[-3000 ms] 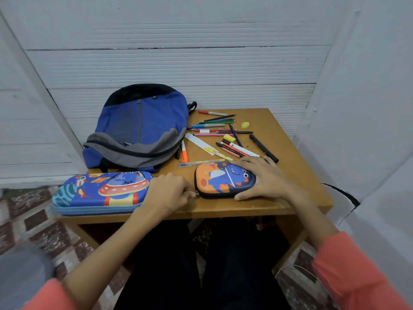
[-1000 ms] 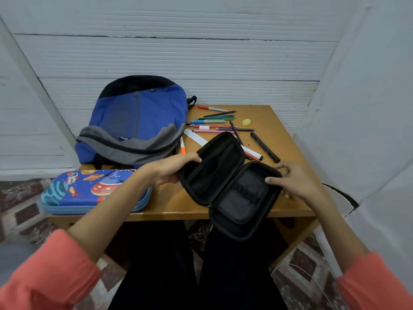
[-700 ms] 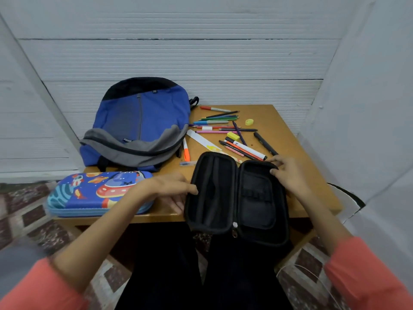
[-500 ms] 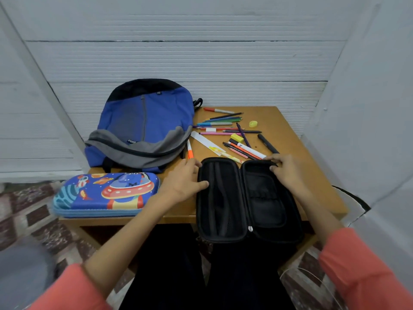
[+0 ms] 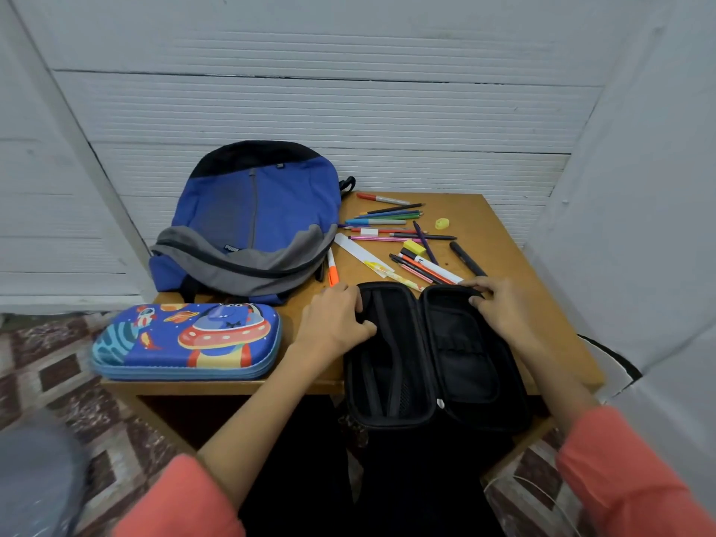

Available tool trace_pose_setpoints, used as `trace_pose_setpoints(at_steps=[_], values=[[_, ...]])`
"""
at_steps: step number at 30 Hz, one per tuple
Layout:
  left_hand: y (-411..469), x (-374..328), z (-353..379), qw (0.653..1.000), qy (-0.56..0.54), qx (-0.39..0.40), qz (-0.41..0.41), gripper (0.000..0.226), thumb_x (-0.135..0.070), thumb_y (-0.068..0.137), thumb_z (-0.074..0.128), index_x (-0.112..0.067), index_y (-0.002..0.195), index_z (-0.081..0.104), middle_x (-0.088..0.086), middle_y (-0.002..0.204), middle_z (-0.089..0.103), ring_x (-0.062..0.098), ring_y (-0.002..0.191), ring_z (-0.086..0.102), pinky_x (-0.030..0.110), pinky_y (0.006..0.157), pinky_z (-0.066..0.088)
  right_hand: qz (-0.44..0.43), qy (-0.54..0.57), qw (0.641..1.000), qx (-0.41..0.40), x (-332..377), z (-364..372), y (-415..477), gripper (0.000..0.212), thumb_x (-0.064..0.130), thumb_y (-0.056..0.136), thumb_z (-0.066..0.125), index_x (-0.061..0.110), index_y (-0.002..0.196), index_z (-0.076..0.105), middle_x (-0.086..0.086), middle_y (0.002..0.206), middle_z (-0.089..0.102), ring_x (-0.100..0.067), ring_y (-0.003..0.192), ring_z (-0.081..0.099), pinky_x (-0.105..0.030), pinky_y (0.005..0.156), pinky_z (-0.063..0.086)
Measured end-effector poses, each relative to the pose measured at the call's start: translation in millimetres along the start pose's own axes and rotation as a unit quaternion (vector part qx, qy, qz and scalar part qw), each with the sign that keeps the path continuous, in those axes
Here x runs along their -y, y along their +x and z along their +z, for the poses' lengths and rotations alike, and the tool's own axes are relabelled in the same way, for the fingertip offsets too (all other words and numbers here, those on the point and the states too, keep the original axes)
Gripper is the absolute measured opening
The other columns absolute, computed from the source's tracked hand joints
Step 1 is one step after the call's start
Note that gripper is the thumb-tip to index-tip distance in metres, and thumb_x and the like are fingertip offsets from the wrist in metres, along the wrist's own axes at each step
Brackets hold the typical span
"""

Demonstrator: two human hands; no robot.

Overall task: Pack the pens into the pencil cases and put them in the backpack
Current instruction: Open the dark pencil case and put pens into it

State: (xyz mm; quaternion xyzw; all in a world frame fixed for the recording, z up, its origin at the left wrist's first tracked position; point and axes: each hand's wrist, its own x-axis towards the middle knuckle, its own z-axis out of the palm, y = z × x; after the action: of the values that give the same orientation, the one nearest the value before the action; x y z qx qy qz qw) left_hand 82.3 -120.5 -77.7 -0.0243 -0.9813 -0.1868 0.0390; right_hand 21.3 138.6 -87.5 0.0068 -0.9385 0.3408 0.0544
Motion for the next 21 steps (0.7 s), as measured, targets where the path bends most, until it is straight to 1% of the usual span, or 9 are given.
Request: trace_pose_setpoints(at_steps=[4,6,8,10,12,14,16,18,21], values=[[1.9,4.8,2.9,0.999,-0.03,-0.037,0.001,0.012,-0.031,0.081,0.061,-0.021,0.084,0.058,-0.003,0.091,0.058,0.019,0.085,0.057,0.031,0.068,0.045,-0.001,-0.001,1.0,0.002,-1.1,0.9,0.8,0.035,-0.001,0.089,0.059,0.019,0.115,0.07,-0.005,0.118,0.068,-0.021,0.11,0.059,-0.022,0.078,0.037],[1.2,7.1,5.9,0.997,-0.047,-0.054,-0.002,0.01,-0.031,0.083,0.061,-0.021,0.082,0.058,-0.004,0.089,0.058,0.017,0.082,0.056,0.029,0.066,0.043,-0.001,-0.007,1.0,0.0,-0.4,1.0,0.9,0.035,-0.001,0.088,0.059,0.019,0.114,0.07,-0.004,0.117,0.068,-0.02,0.109,0.059,-0.023,0.078,0.038],[-0.1,8.9,9.8,0.995,-0.067,-0.07,-0.003,0.01,-0.031,0.084,0.061,-0.021,0.082,0.059,-0.003,0.088,0.059,0.016,0.081,0.057,0.03,0.067,0.045,0.0,-0.015,1.0,0.001,-0.2,2.0,2.0,0.031,0.002,0.087,0.06,0.02,0.11,0.07,-0.004,0.113,0.068,-0.018,0.101,0.059,-0.024,0.075,0.039],[-1.6,10.8,13.7,0.992,-0.095,-0.08,-0.006,0.01,-0.031,0.084,0.061,-0.022,0.081,0.06,-0.004,0.086,0.06,0.015,0.08,0.057,0.031,0.07,0.049,0.001,-0.028,1.0,0.005,1.7,2.9,4.3,0.019,0.013,0.085,0.064,0.023,0.1,0.07,-0.002,0.103,0.068,-0.016,0.09,0.058,-0.027,0.067,0.041],[-3.1,12.8,18.0,0.985,-0.136,-0.103,-0.01,0.008,-0.029,0.083,0.063,-0.022,0.078,0.061,-0.005,0.083,0.06,0.012,0.077,0.057,0.03,0.07,0.049,0.003,-0.032,0.999,-0.005,7.3,3.5,8.9,0.008,0.025,0.083,0.065,0.024,0.089,0.071,0.001,0.094,0.068,-0.014,0.084,0.059,-0.029,0.062,0.044],[-6.0,14.7,23.7,0.972,-0.188,-0.138,-0.016,0.009,-0.026,0.08,0.065,-0.023,0.073,0.061,-0.008,0.077,0.061,0.009,0.072,0.057,0.029,0.066,0.049,-0.007,-0.034,0.999,-0.018,16.6,6.5,14.5,0.009,0.03,0.084,0.064,0.024,0.084,0.071,0.003,0.089,0.068,-0.013,0.081,0.059,-0.029,0.063,0.046],[-7.7,16.4,29.3,0.957,-0.235,-0.167,-0.025,0.011,-0.023,0.078,0.067,-0.026,0.069,0.061,-0.01,0.074,0.061,0.007,0.069,0.057,0.028,0.064,0.05,-0.017,-0.048,0.998,-0.023,25.7,11.6,23.7,0.008,0.028,0.085,0.064,0.024,0.086,0.072,0.002,0.093,0.069,-0.015,0.085,0.06,-0.032,0.067,0.049],[-8.8,17.8,33.1,0.945,-0.267,-0.184,-0.032,0.012,-0.021,0.077,0.068,-0.028,0.068,0.063,-0.01,0.074,0.063,0.006,0.069,0.059,0.027,0.064,0.051,-0.023,-0.073,0.997,-0.023,33.7,17.8,32.9,0.011,0.023,0.087,0.065,0.02,0.093,0.073,0.0,0.098,0.07,-0.017,0.089,0.062,-0.031,0.069,0.05],[-5.9,19.5,34.8,0.939,-0.285,-0.193,-0.033,0.011,-0.02,0.076,0.07,-0.027,0.068,0.068,-0.01,0.072,0.064,0.006,0.069,0.061,0.029,0.064,0.053,-0.031,-0.105,0.994,-0.026,42.0,24.1,44.8,0.012,0.018,0.09,0.064,0.018,0.096,0.074,0.0,0.098,0.07,-0.017,0.088,0.062,-0.026,0.065,0.042]])
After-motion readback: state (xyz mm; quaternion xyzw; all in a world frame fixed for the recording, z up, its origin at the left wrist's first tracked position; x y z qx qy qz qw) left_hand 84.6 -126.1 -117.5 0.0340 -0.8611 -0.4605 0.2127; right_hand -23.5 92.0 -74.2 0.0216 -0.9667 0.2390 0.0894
